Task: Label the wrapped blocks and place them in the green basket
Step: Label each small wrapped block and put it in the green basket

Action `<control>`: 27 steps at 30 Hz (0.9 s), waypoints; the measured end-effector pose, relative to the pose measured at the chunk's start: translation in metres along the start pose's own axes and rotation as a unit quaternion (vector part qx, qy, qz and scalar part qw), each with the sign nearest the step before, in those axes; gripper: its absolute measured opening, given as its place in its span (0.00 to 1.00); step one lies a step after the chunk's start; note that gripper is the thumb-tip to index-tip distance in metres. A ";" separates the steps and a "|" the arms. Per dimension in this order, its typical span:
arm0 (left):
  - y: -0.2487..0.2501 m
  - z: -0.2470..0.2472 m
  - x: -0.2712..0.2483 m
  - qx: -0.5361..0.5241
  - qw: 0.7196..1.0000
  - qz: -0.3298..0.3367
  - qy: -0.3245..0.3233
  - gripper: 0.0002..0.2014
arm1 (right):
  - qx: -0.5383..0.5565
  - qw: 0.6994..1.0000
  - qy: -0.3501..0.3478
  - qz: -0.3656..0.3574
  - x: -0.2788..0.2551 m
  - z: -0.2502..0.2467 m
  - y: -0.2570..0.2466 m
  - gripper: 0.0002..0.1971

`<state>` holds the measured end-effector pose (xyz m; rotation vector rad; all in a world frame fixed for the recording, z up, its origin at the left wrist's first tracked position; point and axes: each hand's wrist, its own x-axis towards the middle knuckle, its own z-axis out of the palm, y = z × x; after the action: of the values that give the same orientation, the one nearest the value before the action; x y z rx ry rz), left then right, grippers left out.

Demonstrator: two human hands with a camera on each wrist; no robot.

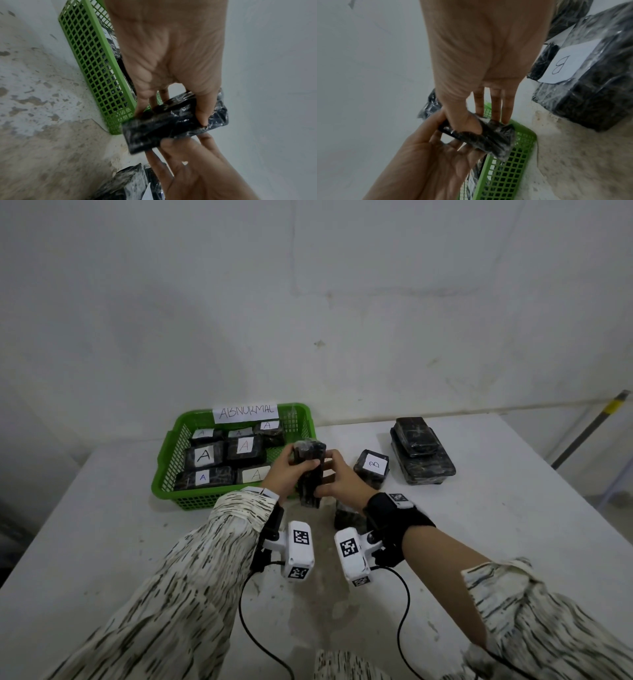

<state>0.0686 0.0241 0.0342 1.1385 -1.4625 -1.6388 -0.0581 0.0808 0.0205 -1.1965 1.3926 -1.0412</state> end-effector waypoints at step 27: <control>-0.010 -0.003 0.002 -0.041 0.995 0.081 -0.033 0.25 | 0.062 0.995 0.083 -0.010 -0.005 -0.008 -0.032 0.17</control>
<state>0.0712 0.0221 0.0244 0.9041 -1.4733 -1.6208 -0.0611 0.0815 0.0542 -1.0528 1.4235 -1.2467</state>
